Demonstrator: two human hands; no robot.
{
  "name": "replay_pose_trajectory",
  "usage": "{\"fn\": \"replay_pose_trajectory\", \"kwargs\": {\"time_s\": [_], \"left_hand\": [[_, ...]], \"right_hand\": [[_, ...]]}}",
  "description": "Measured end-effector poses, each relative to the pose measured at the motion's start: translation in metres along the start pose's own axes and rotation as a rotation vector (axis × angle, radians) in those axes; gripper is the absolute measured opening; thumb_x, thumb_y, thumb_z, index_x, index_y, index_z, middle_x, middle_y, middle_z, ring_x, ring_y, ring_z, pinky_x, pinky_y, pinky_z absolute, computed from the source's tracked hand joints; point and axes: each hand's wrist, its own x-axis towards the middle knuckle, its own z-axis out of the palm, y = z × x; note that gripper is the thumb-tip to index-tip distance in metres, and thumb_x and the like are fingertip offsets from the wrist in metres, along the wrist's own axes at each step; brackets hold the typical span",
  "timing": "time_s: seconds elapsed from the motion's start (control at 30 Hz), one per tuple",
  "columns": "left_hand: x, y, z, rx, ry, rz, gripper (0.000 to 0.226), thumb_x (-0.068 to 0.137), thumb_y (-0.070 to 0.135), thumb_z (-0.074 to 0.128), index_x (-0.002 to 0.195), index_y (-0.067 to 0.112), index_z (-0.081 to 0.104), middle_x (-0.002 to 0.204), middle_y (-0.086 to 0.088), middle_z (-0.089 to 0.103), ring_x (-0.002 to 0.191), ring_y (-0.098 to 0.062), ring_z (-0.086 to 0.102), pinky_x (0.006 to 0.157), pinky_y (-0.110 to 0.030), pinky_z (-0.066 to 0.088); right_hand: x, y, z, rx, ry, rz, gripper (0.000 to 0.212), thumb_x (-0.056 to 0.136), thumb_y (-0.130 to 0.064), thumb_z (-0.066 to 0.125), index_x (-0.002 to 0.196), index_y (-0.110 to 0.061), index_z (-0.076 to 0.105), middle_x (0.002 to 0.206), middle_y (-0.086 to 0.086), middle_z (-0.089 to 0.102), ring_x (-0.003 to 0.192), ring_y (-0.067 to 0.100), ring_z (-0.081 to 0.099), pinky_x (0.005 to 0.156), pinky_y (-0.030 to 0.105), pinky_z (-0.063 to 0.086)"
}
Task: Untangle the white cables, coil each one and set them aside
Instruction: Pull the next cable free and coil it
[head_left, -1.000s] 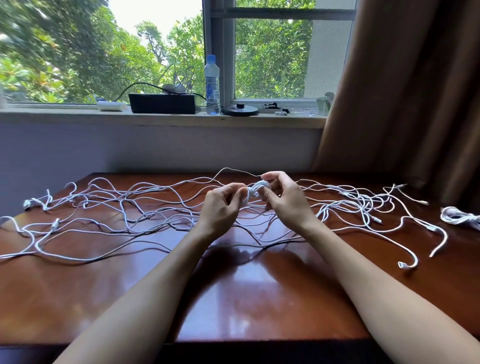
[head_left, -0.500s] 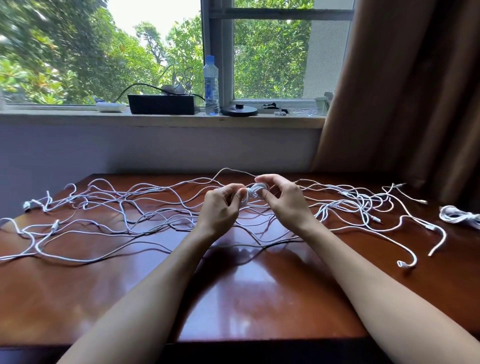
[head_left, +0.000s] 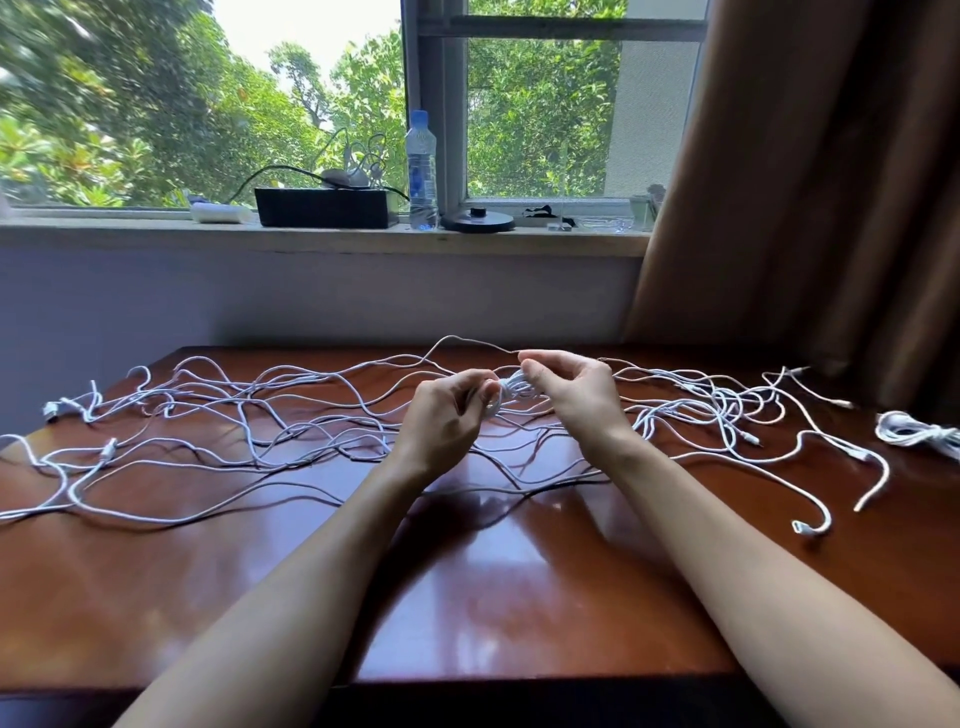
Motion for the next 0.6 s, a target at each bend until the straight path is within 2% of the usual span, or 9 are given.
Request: {"fn": "replay_pose_trajectory", "kwargs": {"time_s": [0.1,0.2,0.27,0.47,0.53,0.6], "left_hand": [[0.001,-0.003,0.000,0.027,-0.024,0.036,0.017,0.098,0.028,0.059,0.098,0.019,0.074,0.077,-0.004,0.072,0.070,-0.028,0.065,0.068,-0.041,0.052],[0.001,-0.005,0.001,0.032,-0.050,0.065,0.015,0.098,0.031,0.058,0.101,0.023,0.071,0.076,-0.003,0.071,0.069,-0.029,0.064,0.068,-0.042,0.053],[0.001,-0.005,0.003,0.028,-0.059,0.075,0.014,0.098,0.031,0.057,0.103,0.025,0.069,0.076,-0.003,0.071,0.069,-0.029,0.064,0.068,-0.043,0.053],[0.004,-0.005,-0.001,0.064,-0.023,0.080,0.017,0.097,0.030,0.058,0.103,0.023,0.072,0.074,-0.003,0.070,0.067,-0.029,0.062,0.066,-0.041,0.052],[0.004,-0.005,-0.001,0.086,-0.025,0.091,0.017,0.097,0.030,0.058,0.102,0.022,0.072,0.070,-0.003,0.067,0.064,-0.028,0.060,0.064,-0.041,0.051],[0.003,-0.005,-0.002,0.103,-0.019,0.095,0.017,0.097,0.028,0.058,0.099,0.021,0.073,0.067,0.002,0.064,0.061,-0.023,0.056,0.063,-0.038,0.050]], "right_hand": [[0.002,-0.002,0.001,0.214,-0.001,0.204,0.016,0.089,-0.003,0.072,0.098,-0.015,0.077,0.093,0.009,0.077,0.083,0.016,0.068,0.084,0.026,0.054],[0.003,-0.006,0.001,0.327,0.033,0.313,0.022,0.085,0.003,0.068,0.097,-0.014,0.075,0.082,0.007,0.076,0.071,0.013,0.062,0.062,0.016,0.049],[0.004,-0.008,0.001,0.377,0.069,0.345,0.024,0.085,0.004,0.066,0.098,-0.014,0.075,0.082,0.008,0.074,0.065,0.011,0.061,0.053,0.014,0.046],[0.007,-0.010,-0.003,0.457,0.099,0.279,0.025,0.089,0.008,0.065,0.105,-0.012,0.068,0.094,0.015,0.072,0.062,0.009,0.069,0.053,0.016,0.051],[0.007,-0.008,-0.003,0.424,0.102,0.248,0.025,0.090,0.007,0.066,0.108,-0.011,0.068,0.091,0.012,0.074,0.065,0.010,0.070,0.057,0.019,0.054],[0.007,-0.006,-0.004,0.273,0.097,0.136,0.025,0.091,0.005,0.066,0.106,-0.014,0.070,0.087,0.009,0.073,0.069,0.012,0.068,0.064,0.022,0.055]]}}
